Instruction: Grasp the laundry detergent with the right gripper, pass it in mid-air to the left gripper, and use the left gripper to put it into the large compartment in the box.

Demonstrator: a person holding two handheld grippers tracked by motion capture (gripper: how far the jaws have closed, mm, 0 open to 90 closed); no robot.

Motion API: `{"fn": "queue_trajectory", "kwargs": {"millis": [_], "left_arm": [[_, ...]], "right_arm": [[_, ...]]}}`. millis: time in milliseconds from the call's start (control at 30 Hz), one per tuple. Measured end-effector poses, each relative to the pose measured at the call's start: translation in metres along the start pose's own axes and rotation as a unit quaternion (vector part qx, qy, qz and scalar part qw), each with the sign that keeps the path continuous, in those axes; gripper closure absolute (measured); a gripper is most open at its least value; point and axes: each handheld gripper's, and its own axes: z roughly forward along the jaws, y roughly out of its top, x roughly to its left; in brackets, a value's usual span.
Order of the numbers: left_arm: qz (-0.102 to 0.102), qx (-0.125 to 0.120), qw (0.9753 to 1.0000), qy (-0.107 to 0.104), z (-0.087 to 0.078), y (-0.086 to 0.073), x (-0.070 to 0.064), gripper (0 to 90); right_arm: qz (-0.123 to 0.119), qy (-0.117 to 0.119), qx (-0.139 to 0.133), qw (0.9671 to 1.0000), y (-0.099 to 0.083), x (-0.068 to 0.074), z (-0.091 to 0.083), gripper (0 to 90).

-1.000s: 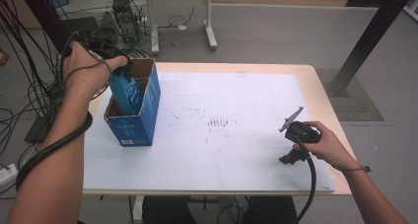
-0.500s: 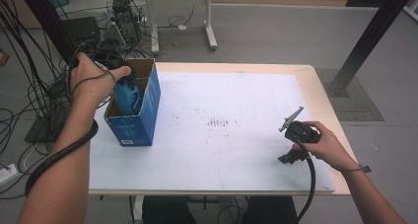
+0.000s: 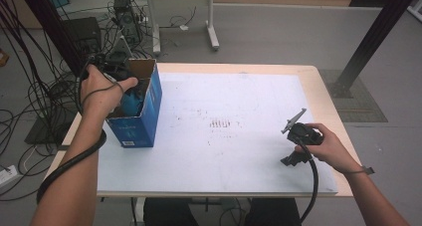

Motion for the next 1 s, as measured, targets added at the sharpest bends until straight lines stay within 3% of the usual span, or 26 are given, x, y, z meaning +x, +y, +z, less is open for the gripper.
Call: {"fn": "queue_trajectory", "kwargs": {"millis": [400,1000], "left_arm": [[-0.002,-0.001,1.0,0.006,0.01,-0.002,0.0,37.6],[-0.008,0.021,0.9997,0.007,0.032,-0.004,0.003,37.6]], "right_arm": [[0.001,0.001,-0.001,1.0,0.0,0.001,0.001,6.1],[0.007,0.002,0.0,1.0,-0.001,0.001,0.003,6.1]]}}
